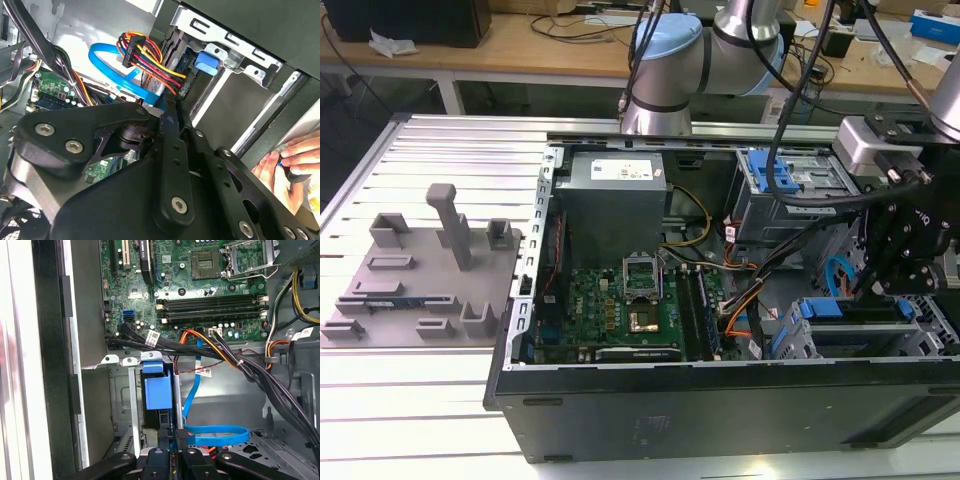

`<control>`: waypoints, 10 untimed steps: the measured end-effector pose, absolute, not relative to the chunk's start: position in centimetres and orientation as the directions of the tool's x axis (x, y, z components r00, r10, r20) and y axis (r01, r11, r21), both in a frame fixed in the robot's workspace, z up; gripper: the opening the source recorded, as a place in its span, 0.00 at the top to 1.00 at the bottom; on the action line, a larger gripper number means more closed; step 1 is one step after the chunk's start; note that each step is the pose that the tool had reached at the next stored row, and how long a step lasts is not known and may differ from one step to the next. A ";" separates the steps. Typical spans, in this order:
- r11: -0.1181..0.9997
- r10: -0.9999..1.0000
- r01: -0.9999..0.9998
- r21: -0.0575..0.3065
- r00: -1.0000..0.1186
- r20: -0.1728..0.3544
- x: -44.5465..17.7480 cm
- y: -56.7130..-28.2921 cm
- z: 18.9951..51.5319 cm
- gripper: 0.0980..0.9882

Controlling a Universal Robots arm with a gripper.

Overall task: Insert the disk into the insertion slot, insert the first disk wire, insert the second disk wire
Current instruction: 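Insert the second disk wire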

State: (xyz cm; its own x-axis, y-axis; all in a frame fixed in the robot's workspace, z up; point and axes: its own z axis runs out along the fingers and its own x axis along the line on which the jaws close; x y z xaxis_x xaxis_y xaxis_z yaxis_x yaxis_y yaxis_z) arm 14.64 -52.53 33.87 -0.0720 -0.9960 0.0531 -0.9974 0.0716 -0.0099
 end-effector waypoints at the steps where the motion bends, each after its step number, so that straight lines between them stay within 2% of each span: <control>1: 0.068 -0.996 -0.998 -0.010 -0.069 0.053 14.6 -52.5 33.7 0.93; 3: 0.065 -0.996 -0.998 -0.010 -0.066 0.052 14.6 -52.5 34.0 0.78; 8: 0.065 -0.996 -0.998 -0.010 -0.066 0.053 14.6 -52.4 37.2 0.78; 9: 0.065 -0.996 -0.998 -0.010 -0.066 0.054 14.6 -52.4 37.6 0.79; 10: 0.065 -0.996 -0.998 -0.010 -0.066 0.054 14.6 -52.3 38.4 0.87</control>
